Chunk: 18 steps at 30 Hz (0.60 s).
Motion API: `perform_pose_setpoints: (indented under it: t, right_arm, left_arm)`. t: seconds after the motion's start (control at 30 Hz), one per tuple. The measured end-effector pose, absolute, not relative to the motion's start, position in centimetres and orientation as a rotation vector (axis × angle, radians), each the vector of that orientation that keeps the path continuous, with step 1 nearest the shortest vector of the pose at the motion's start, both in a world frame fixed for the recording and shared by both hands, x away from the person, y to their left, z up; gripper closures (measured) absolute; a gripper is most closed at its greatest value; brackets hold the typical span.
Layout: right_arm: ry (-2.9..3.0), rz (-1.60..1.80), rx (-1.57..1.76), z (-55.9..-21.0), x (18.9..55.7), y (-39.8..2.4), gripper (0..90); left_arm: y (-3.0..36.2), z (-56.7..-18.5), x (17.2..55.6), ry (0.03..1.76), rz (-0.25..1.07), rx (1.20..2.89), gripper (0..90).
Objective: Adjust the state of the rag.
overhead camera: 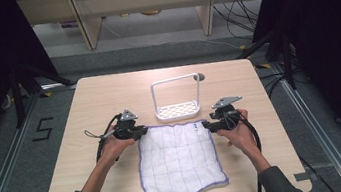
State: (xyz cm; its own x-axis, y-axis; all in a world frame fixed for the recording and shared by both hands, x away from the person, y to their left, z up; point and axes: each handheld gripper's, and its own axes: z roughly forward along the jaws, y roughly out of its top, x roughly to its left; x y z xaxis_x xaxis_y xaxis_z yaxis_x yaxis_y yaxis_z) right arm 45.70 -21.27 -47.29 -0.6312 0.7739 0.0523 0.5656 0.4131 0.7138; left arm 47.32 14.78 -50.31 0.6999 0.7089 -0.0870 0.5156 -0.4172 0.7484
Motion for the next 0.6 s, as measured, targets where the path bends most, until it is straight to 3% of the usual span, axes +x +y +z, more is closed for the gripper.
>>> perform_pose_setpoints:
  t: [0.6]
  right_arm:
    - [2.409,1.024,1.145,-47.8,48.8,-19.0,50.1]
  left_arm:
    - [14.8,-50.2,47.3,0.93,0.304,2.106,79.4]
